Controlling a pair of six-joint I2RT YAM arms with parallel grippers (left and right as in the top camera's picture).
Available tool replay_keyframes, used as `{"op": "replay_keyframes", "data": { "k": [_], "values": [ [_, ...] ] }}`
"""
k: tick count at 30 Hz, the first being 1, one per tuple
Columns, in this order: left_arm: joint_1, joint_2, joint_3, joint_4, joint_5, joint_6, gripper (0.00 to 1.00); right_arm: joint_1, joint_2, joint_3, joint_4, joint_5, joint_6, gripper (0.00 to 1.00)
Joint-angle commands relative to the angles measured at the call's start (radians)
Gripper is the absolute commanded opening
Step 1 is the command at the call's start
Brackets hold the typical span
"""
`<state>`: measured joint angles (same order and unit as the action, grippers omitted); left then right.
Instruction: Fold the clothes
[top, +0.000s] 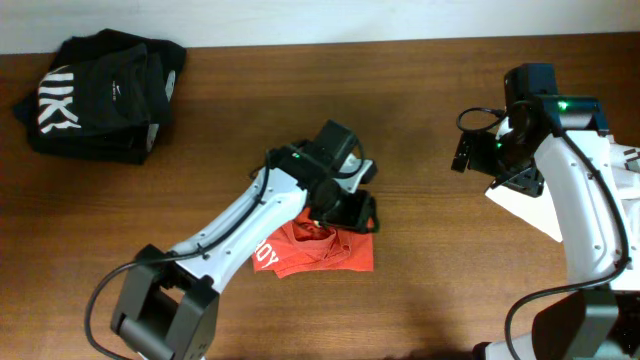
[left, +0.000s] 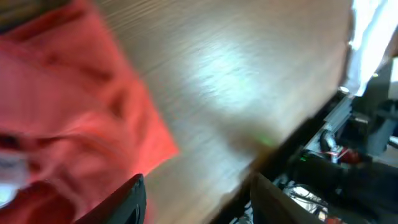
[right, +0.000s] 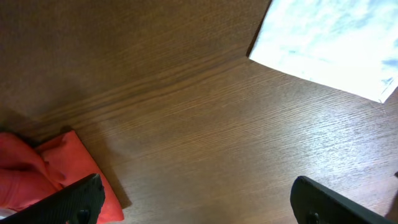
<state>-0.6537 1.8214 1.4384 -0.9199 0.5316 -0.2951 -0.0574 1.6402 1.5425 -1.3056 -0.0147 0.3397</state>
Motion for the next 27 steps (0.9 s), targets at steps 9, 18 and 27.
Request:
{"op": "replay_keyframes", "data": {
  "k": [9,18,27],
  "values": [
    [0.018,0.017,0.087,-0.243,-0.327,-0.049,0.55,-0.002,0.001,0.007,0.0,0.02,0.001,0.99],
    [-0.057,0.216,0.099,-0.2,-0.258,-0.071,0.0,-0.002,0.001,0.007,0.0,0.02,0.001,0.99],
    [-0.211,0.198,0.103,-0.188,-0.285,-0.08,0.29,-0.002,0.001,0.007,0.0,0.02,0.001,0.99]
  ]
}}
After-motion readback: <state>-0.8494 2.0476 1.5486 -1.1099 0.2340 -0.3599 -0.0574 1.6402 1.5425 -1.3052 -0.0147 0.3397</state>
